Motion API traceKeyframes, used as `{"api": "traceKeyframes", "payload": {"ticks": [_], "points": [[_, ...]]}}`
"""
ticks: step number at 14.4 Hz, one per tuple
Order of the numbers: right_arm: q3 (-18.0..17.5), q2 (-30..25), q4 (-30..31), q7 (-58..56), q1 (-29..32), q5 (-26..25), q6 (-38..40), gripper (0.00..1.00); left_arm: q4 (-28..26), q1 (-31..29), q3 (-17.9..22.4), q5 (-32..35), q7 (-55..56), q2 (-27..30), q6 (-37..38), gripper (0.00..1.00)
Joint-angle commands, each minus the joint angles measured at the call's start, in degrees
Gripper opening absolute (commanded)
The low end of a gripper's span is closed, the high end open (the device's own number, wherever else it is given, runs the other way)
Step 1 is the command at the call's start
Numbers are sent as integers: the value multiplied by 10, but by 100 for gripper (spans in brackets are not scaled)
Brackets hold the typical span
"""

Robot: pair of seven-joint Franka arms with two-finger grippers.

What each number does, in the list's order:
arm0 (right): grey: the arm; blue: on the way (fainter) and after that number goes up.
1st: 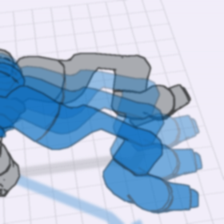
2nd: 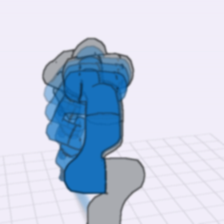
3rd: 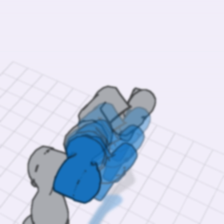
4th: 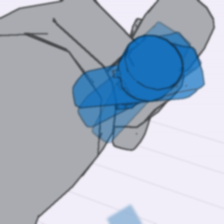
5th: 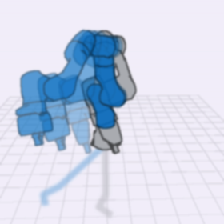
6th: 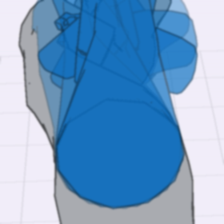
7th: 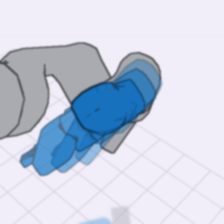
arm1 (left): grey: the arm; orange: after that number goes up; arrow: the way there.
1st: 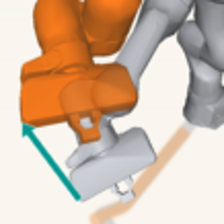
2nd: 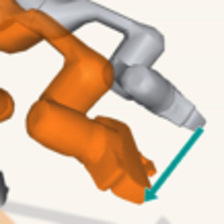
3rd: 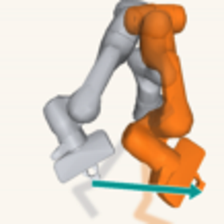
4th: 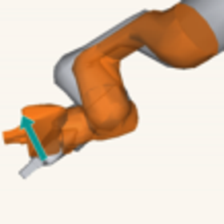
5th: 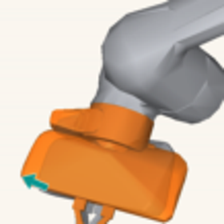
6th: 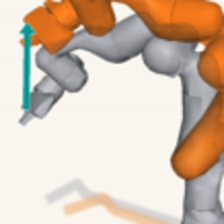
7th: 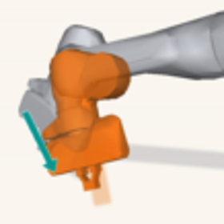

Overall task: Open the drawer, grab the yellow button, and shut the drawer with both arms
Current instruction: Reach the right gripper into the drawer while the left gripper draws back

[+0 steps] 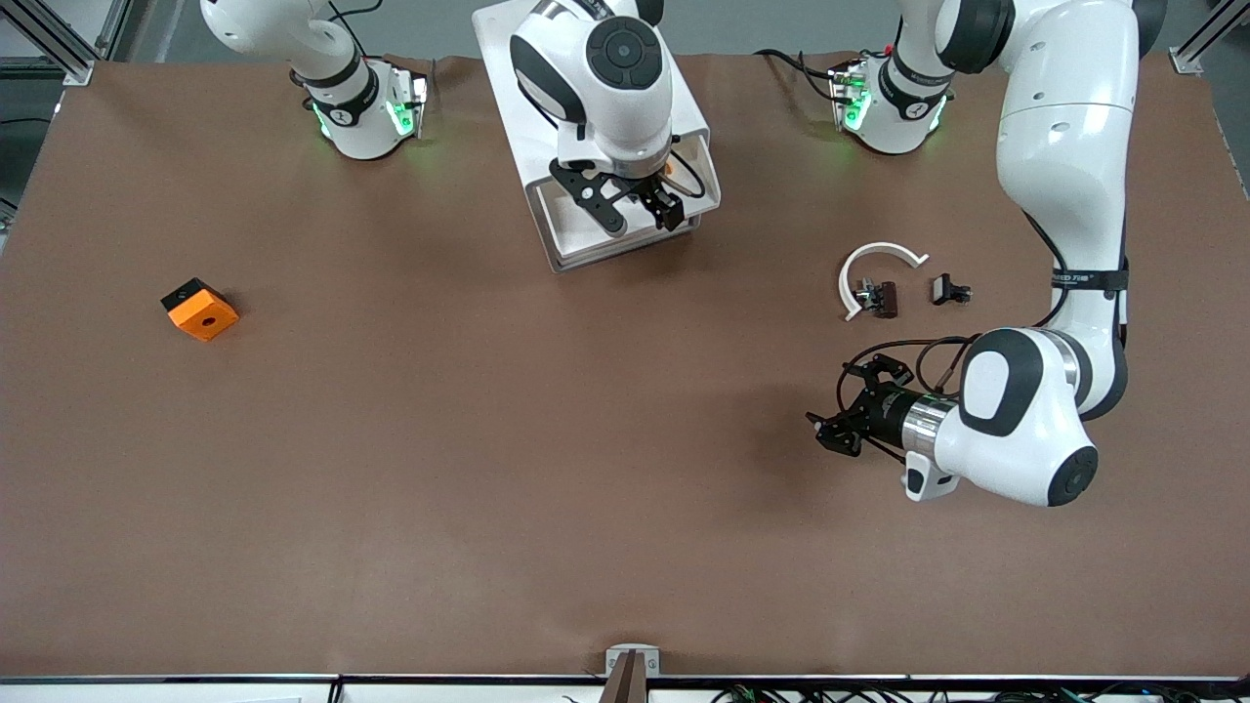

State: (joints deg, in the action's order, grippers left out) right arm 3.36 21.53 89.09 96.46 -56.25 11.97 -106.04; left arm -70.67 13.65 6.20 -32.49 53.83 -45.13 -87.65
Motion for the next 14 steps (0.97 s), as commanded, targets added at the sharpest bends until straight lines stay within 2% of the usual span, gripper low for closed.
{"api": "traceKeyframes", "payload": {"ticks": [1,9,14], "points": [[7,12,-13,-1,-10,8,5,100,1,9,6,36,-18,13,-4,100],[5,32,-13,0,-26,10,16,100,1,10,7,43,-107,13,-3,100],[5,33,-24,0,-22,11,43,100,1,10,7,43,-108,13,-3,100]]}}
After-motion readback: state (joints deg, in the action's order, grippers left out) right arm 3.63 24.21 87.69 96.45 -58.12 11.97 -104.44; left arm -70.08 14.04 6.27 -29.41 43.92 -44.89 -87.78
